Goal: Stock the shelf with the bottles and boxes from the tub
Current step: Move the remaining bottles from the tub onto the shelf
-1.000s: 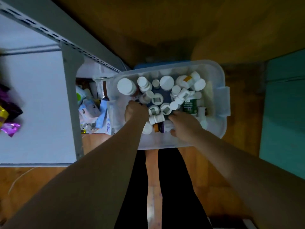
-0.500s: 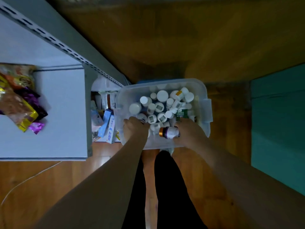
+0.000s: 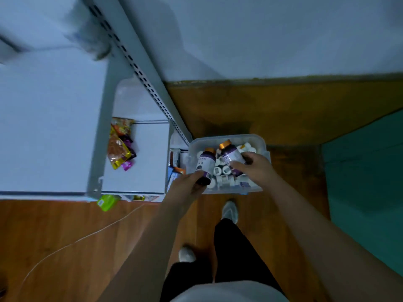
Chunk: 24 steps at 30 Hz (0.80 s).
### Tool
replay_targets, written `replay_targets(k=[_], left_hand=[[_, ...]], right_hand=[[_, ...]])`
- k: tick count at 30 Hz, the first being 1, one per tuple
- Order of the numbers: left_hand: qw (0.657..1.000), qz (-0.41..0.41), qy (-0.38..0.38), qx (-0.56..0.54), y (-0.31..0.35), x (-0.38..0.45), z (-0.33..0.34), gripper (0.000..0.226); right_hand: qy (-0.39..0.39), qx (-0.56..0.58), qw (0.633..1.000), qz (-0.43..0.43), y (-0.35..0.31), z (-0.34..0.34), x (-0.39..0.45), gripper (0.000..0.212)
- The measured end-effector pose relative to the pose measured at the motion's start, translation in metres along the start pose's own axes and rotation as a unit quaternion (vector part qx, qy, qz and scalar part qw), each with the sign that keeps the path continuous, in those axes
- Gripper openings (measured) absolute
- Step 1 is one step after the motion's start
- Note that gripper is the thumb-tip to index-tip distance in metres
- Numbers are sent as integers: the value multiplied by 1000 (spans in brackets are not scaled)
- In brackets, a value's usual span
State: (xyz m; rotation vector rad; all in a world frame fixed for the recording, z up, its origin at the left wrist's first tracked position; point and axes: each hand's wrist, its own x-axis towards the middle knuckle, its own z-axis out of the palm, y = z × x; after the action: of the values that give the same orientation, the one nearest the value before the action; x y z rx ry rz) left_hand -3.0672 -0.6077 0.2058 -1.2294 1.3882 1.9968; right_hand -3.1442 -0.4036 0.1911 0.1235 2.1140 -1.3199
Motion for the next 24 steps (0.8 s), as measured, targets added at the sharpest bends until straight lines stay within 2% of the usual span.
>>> replay_targets(k=[3,6,9,12,15,18,24], left_hand=[[995,56,-81,-12,21,-58,-13,23],[980,126,-149,-32,44,-116,-27,42],[956,206,-201,-49,59,-173,-48,47],[926,287,-233,-75,67,-225,-75,44],[907,362,-204,-71,68,-264,-116,45],[897,429,-101,-20,62,-292,-167,41],[881,469,13,-60,49,-334,-260,30]], right_hand=[[27,76,997,-18,-48,0,-41,16],[79,116,988,-65,-98,2,-81,32],[102,151,976,-122,-153,12,-128,45],[99,154,965,-187,-202,32,-176,48],[71,162,951,-253,-241,66,-215,41],[24,170,938,-303,-273,112,-245,32],[-43,129,926,-351,-314,215,-268,35]])
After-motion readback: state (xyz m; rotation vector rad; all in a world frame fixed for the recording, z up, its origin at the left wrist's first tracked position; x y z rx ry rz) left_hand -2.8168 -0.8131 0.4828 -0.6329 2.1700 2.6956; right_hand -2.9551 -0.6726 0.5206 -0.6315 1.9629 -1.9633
